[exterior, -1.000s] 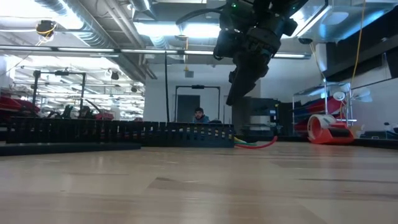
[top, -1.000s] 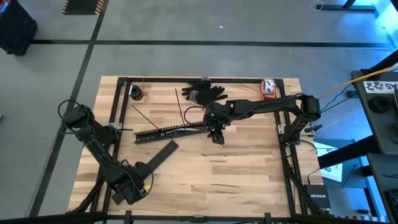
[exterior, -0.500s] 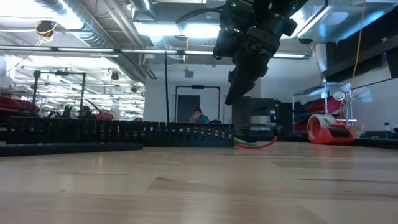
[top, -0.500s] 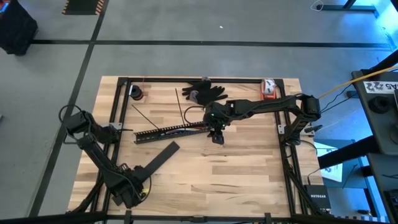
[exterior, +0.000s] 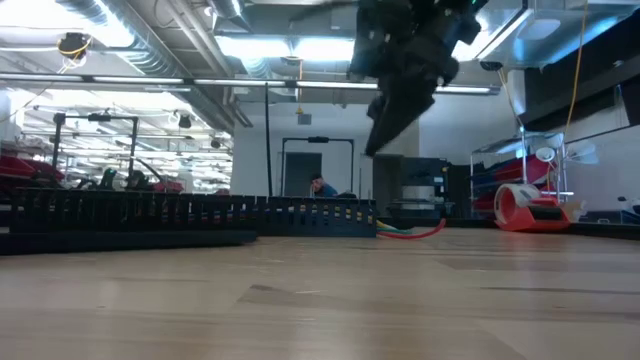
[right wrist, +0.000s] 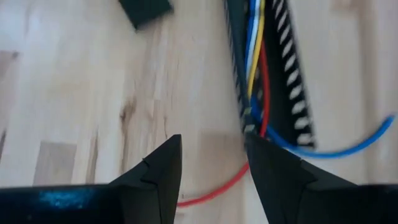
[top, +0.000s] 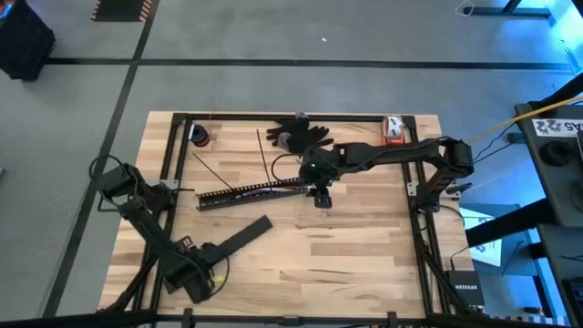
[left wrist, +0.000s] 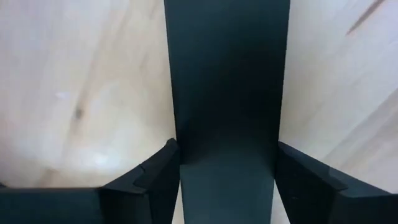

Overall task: Ziptie cables
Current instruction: Close the black cable duct lid

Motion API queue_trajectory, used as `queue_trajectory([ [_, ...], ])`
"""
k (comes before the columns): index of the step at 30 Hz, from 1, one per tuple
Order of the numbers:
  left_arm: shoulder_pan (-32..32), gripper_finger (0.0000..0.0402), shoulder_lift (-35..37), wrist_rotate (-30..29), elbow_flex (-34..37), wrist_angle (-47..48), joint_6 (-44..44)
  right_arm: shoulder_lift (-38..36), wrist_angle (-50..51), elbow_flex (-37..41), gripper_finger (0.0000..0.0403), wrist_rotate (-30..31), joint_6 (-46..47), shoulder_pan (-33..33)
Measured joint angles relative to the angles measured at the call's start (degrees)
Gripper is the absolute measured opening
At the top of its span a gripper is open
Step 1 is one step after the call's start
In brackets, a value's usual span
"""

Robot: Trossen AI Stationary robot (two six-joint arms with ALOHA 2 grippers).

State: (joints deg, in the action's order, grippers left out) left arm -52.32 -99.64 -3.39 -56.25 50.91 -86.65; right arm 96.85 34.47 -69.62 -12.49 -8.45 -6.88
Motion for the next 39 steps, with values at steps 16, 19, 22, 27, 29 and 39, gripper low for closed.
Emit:
queue_trajectory([
  [16, 16.43, 0.0114, 4.37, -2.06, -3.61, -2.56, 31.53, -1.47, -12.60, -0.07, 0.0174, -4.83, -6.98, 0.81],
  [19, 19.23, 0.0116, 6.86, -0.67, -5.28, 1.55, 31.51, -0.79, -15.66, -0.03, 0.0189, -5.96, -7.01, 1.45],
  [22, 19.56, 0.0122, 10.77, -1.99, -6.80, 3.34, 28.81, 0.91, -20.16, -0.13, 0.0214, -5.90, -6.76, 3.31],
  [27, 15.29, 0.0122, 19.06, -10.43, -7.30, 4.36, 20.78, 5.77, -27.21, -0.11, 0.0232, -0.42, -3.54, 7.13],
  [29, 13.12, 0.0119, 21.47, -15.07, -6.99, 5.31, 16.95, 8.09, -29.18, -0.11, 0.0228, 4.77, -0.87, 8.38],
  [39, 8.29, 0.0115, 25.25, -28.90, -6.92, 16.96, 4.20, 24.09, -33.93, -11.48, 0.0167, 6.97, 15.63, 10.67],
])
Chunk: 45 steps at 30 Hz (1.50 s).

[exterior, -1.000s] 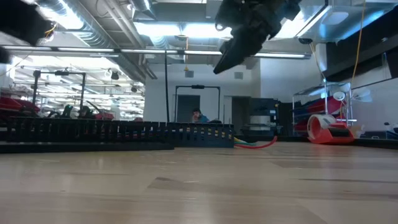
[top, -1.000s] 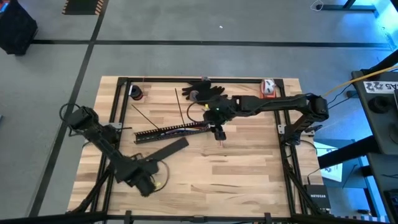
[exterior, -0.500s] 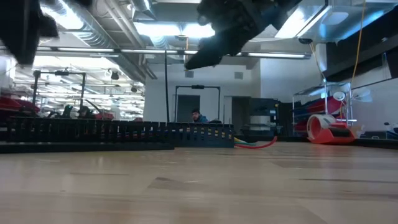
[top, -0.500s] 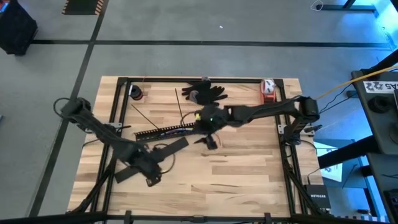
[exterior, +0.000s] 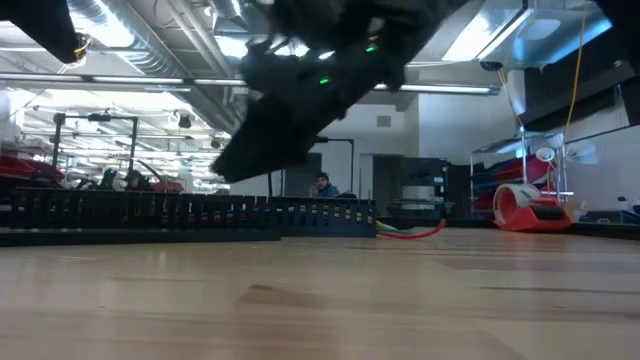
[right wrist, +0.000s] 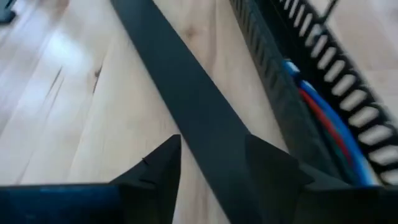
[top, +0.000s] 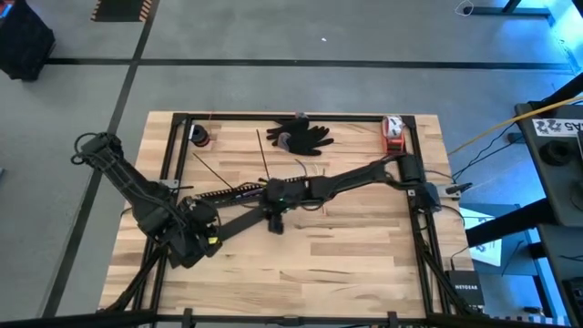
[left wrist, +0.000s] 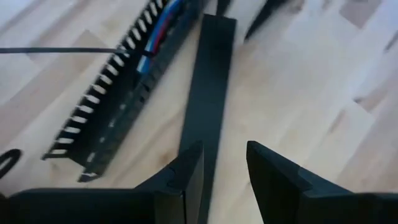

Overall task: Ziptie cables
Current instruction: Close the black cable duct lid

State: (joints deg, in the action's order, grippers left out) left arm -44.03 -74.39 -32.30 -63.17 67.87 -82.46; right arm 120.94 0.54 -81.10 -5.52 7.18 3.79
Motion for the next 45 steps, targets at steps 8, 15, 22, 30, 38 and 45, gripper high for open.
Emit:
queue_trajectory([
  [8, -0.22, 0.0115, -0.09, -0.14, 0.02, -0.66, 5.08, 7.70, 11.74, -9.22, 0.0099, 6.37, 4.45, -0.07],
  [15, -0.35, 0.0115, -0.10, 0.08, 0.02, -0.62, 10.28, 6.52, 31.99, -9.86, 0.0038, 8.83, 8.99, 1.27],
  [22, -0.35, 0.0115, -0.11, 0.09, 0.02, -0.85, 11.35, 2.56, 53.67, -9.46, 0.0003, 14.28, 12.91, 7.16],
  [30, -0.67, 0.0115, -0.11, 0.14, 0.02, -1.39, 10.69, -6.14, 56.68, -7.62, 0.0019, 14.57, 12.95, 13.81],
  [38, -1.16, 0.0115, -0.11, 0.33, 0.02, -1.28, 11.98, -6.47, 26.55, -7.24, 0.0137, 5.94, 4.76, 11.82],
  [45, -1.16, 0.0115, -0.11, 4.07, 0.02, -1.30, 11.95, 2.01, 9.98, -7.08, 0.0262, 6.29, -3.04, 12.04],
])
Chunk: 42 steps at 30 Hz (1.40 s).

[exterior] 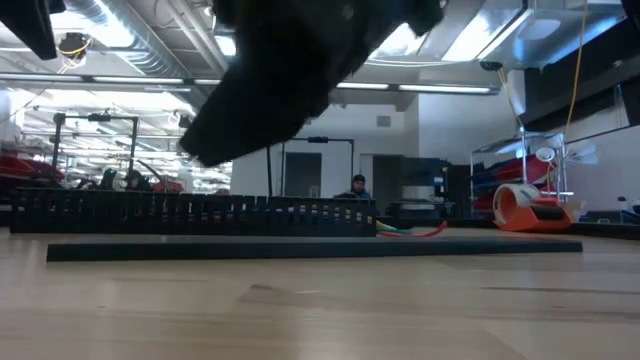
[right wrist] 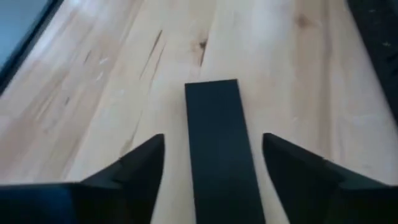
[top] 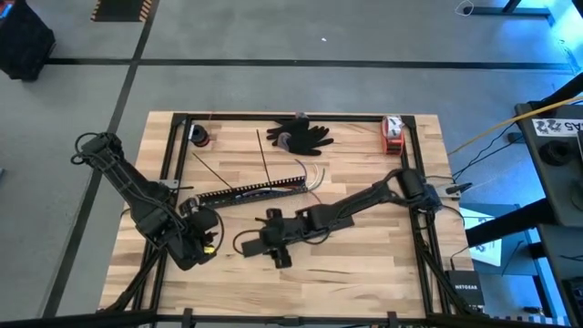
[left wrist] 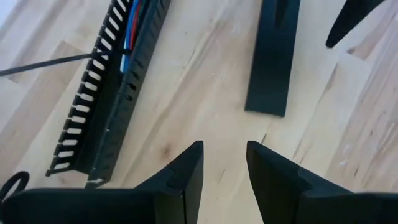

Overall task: Ziptie cables
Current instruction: Close the black cable duct lid

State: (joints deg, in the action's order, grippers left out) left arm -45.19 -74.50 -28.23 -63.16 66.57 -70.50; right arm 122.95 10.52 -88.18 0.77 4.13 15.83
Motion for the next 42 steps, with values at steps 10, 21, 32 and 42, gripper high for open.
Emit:
queue_trajectory([
  [10, -0.22, 0.0115, 0.00, 0.64, -0.04, 0.01, -0.07, 6.11, -7.59, -0.16, 0.0328, -0.77, -3.09, -0.21],
  [21, -0.22, 0.0115, 0.00, 0.62, -0.04, -0.13, 0.05, 10.72, -10.96, -0.33, 0.0325, -1.07, -2.42, -0.56],
  [32, -0.15, 0.0115, 0.00, 0.56, -0.04, -0.14, 0.96, 10.83, -10.43, -0.35, 0.0243, -1.92, -5.87, -0.70],
  [42, -0.15, 0.0115, 0.04, 0.53, -0.74, 0.10, 2.04, 7.83, -6.21, -0.11, 0.0190, 1.40, -6.45, -0.87],
])
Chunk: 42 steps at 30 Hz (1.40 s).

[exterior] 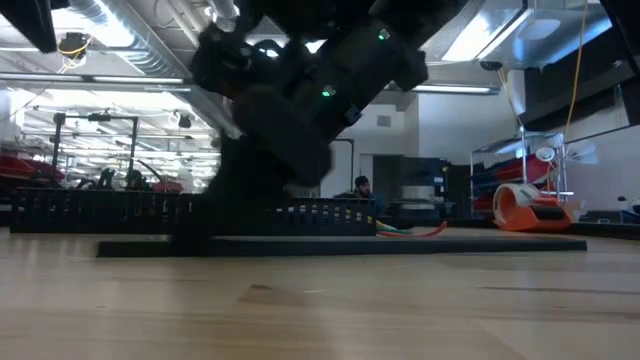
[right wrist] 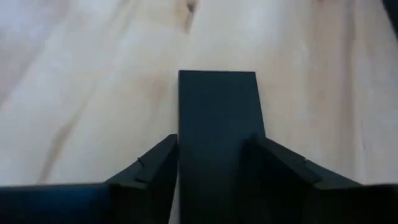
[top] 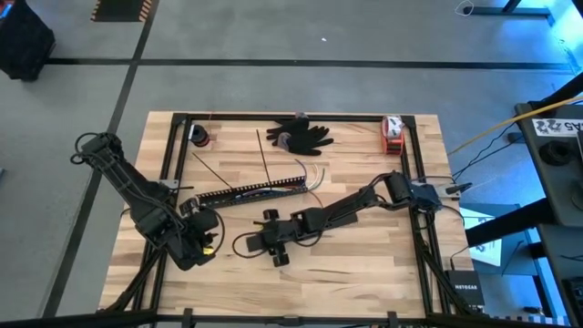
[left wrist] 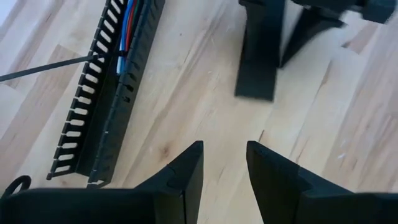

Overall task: Ziptie cables
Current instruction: Close the black cable duct lid

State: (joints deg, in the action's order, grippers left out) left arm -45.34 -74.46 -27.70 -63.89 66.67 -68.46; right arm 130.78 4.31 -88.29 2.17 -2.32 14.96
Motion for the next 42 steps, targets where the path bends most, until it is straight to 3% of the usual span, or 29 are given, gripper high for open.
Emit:
queue_trajectory([
  [9, 3.12, 0.0115, 0.07, -5.64, -4.12, 0.04, 7.95, -9.21, 12.12, 0.04, 0.0109, 2.19, -2.48, -2.50],
  [13, 7.04, 0.0115, 0.07, -5.66, -4.14, -0.07, 10.31, -12.55, 18.52, 0.18, 0.0071, -0.23, -1.71, -4.73],
  [16, 9.13, 0.0119, 0.07, -5.66, -4.14, -0.69, 10.98, -14.54, 20.39, 0.00, 0.0067, -4.98, 0.30, -6.55],
  [19, 9.97, 0.0134, 0.09, -5.62, -4.14, -2.39, 12.28, -14.19, 18.13, 0.80, 0.0088, -10.75, 0.24, -7.70],
  [23, 9.66, 0.0160, 0.09, -3.34, -4.10, -2.83, 11.84, -12.65, 3.19, 7.44, 0.0144, -12.18, 1.20, -7.37],
  [31, 6.86, 0.0194, 0.09, -1.36, -4.05, -2.99, 9.85, -7.24, -25.26, 17.29, 0.0261, -6.85, 3.37, -3.83],
  [36, 6.71, 0.0200, 0.09, -1.38, -4.05, -2.67, 9.74, -4.38, -26.35, 17.42, 0.0297, -4.53, 3.53, -3.09],
  [42, 6.82, 0.0197, 0.09, -1.38, -4.05, -2.51, 10.13, -4.22, -25.09, 17.31, 0.0303, -1.65, 3.47, -3.51],
])
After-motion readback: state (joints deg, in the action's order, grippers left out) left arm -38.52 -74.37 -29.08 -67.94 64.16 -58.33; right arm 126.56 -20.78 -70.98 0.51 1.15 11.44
